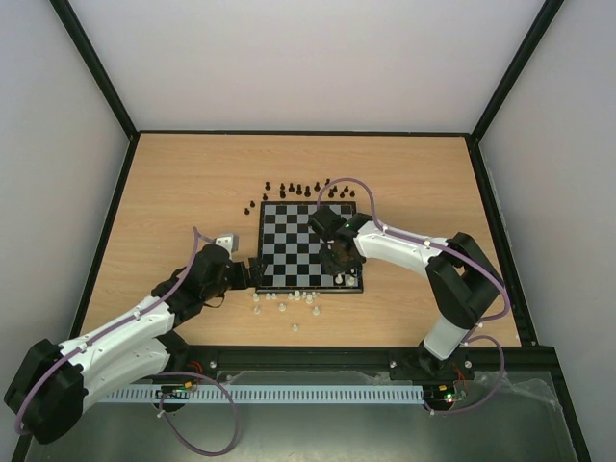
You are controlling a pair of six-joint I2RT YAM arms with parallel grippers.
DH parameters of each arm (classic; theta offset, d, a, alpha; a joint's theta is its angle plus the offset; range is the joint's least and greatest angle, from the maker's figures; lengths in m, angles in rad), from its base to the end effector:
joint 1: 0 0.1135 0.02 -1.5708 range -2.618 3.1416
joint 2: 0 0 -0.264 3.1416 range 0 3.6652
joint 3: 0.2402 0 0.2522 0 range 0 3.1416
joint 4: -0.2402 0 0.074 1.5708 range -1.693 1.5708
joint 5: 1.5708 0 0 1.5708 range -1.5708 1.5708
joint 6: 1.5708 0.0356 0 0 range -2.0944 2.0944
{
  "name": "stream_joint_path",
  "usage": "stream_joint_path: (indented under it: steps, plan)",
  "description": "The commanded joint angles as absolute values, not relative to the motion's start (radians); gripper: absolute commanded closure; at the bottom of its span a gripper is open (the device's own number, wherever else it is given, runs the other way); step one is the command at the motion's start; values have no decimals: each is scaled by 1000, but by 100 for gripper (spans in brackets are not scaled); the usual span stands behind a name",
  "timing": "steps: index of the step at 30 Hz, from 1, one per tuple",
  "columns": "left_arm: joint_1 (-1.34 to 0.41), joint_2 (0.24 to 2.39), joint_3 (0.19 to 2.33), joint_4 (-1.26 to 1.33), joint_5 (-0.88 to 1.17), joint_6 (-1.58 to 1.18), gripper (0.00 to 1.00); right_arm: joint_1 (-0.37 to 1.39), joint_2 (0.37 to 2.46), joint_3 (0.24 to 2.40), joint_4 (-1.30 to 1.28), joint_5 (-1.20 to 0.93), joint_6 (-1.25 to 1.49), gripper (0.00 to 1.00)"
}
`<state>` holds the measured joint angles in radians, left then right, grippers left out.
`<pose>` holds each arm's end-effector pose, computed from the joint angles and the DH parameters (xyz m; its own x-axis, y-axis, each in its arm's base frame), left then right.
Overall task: Set up the chess pieces on the board
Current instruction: Place the chess piece on the chessboard.
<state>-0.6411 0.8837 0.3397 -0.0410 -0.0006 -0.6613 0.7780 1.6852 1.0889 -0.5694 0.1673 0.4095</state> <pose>0.1479 -0.1104 0.1816 -0.7163 -0.2317 -0.6582 0.1999 0.8356 -0.5118 0.2389 0.2270 0.1876 -0.8575 -0.2937 -0.4225 -0.3313 0.9434 0.0165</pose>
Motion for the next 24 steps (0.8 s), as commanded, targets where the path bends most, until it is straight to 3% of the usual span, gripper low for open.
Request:
stream_joint_path:
  steps: [1,20,24]
  plan:
    - [-639,886,325,-24,3,-652,0,772,1704,1079,-595,164,403,88]
    - [-629,888,321,-21,11,-647,1,772,1704,1098,-613,168,403,81]
    - [-627,886,322,-22,11,-646,1,773,1681,1128,-628,191,394,72]
